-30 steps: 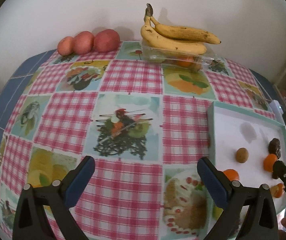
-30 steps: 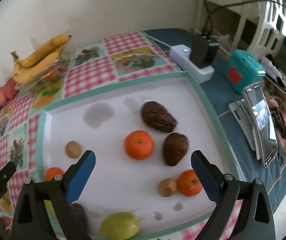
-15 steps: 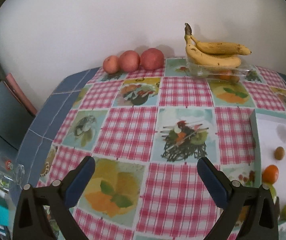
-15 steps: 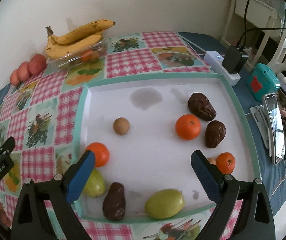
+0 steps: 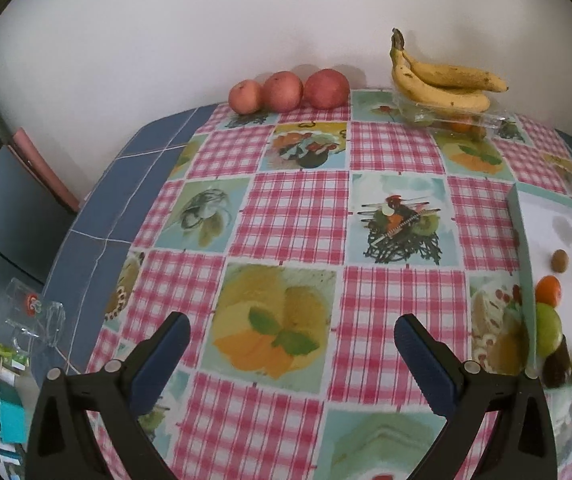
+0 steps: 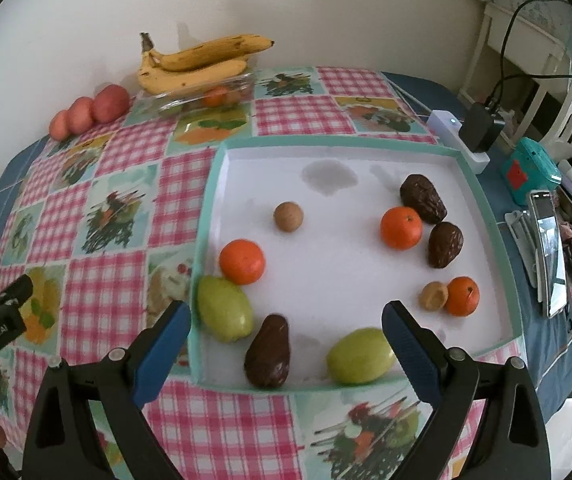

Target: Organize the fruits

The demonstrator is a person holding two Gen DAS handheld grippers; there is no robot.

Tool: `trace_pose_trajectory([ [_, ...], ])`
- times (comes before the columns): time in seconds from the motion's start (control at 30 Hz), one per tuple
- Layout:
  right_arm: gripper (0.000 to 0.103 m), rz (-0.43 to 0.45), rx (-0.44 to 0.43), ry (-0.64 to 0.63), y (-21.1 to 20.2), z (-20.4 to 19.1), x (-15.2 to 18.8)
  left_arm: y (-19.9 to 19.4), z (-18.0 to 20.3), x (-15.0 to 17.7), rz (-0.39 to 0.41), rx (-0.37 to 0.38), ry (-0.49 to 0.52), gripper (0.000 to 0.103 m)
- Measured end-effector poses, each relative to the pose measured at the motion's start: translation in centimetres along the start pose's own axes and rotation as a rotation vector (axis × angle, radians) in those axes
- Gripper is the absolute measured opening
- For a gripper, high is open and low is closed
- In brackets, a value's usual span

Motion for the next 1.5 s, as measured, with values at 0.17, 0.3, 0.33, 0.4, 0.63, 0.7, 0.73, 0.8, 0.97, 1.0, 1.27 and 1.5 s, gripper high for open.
trace_pose_trajectory([
  [0.17,0.096,-0.006,-0.016,0.004,-0.7,-0.3,0.9,-1.6,-0.9,0.7,0.016,0.038,-0.013,0.103],
  [0.3,0.096,-0.006,-0.031,0.010,-1.4,-0.4,1.5,-2.4,-1.3,1.9,-0.004,0.077,-0.007,0.103],
  [0.33,0.096,-0.006,-0.035,0.008,-1.6,-0.4,1.7,-2.4,-1.3,2.1,-0.011,0.080,-0.006,0.103],
  [0.4,0.096,-0.006,-0.041,0.004,-2.0,-0.7,2.0,-2.5,-1.3,2.6,-0.027,0.086,-0.003,0.103],
  [0.63,0.096,0.008,-0.059,-0.014,-3.2,-1.2,2.9,-2.3,-1.8,4.4,-0.106,0.134,-0.031,0.103],
  [0.7,0.096,0.017,-0.061,-0.013,-3.5,-1.2,2.9,-2.3,-2.0,4.5,-0.112,0.138,-0.043,0.103],
  [0.73,0.096,0.021,-0.060,-0.013,-3.6,-1.2,2.9,-2.2,-2.1,4.6,-0.116,0.136,-0.044,0.103],
  [0.8,0.096,0.027,-0.062,-0.019,-3.9,-1.5,2.9,-2.1,-2.1,4.6,-0.124,0.136,-0.044,0.103],
  [0.97,0.096,0.029,-0.068,-0.053,-4.0,-2.3,3.0,-2.1,-2.0,4.5,-0.124,0.141,-0.035,0.103],
  [1.0,0.096,0.028,-0.069,-0.057,-4.0,-2.4,3.0,-2.1,-2.0,4.5,-0.123,0.140,-0.034,0.103],
  [1.27,0.096,0.022,-0.074,-0.065,-3.9,-2.7,3.2,-2.2,-2.0,4.4,-0.116,0.134,-0.036,0.103],
  [1.5,0.096,0.019,-0.082,-0.074,-3.9,-2.9,3.3,-2.2,-2.1,4.3,-0.118,0.135,-0.037,0.103],
])
Point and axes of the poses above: each gripper's, at about its wrist camera, not at the fingertips, and y roughly the way its jaws point, z to its right, x to its underside, the point moved 6 cm from there along y, roughly the way its jaws point, and after that the axes turned 2 degrees about z, right-handed, at the moved point
